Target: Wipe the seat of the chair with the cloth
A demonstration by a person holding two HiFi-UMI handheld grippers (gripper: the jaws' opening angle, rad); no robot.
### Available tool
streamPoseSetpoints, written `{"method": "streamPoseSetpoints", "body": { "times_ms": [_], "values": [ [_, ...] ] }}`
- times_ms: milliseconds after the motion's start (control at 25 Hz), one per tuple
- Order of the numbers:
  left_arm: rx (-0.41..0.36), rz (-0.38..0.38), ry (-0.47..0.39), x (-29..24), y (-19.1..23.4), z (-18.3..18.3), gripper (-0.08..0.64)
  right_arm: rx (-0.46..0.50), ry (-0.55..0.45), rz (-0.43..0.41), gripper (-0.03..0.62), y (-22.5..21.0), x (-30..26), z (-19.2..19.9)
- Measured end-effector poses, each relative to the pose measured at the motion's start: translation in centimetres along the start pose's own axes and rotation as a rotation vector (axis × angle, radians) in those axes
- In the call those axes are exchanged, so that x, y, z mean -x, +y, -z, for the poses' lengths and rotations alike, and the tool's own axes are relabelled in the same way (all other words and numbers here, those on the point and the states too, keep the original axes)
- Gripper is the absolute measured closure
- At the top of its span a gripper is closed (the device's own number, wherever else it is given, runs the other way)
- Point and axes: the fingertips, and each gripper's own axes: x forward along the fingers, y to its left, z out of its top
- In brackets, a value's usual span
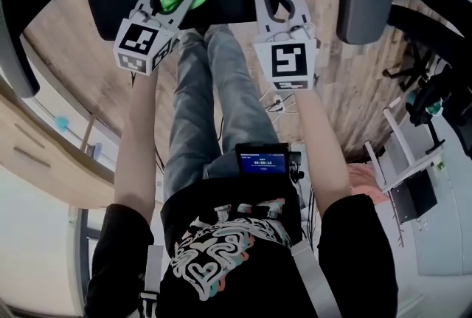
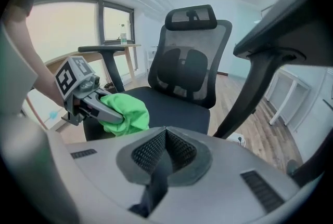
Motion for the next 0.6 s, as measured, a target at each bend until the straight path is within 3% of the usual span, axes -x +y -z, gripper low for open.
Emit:
{"method": "streamPoseSetpoints", "body": {
  "times_ms": [200, 360, 600],
  "values": [
    [0.007, -0.086, -0.054, 3.3, 0.9, -1.6, 0.453, 0.045, -0.007, -0.007, 0.589, -0.1, 1.0, -2.0],
    [0.069, -0.129, -0.129, 6.2, 0.9, -4.1, 0.453, 0.048, -0.021, -0.006, 0.589, -0.6, 2.8, -3.6],
    [0.006, -0.171, -0.146, 10.0, 0.2, -7.5, 0.453, 0.027, -0.069, 0.012, 0.589, -1.0, 5.5, -6.9]
  ]
}}
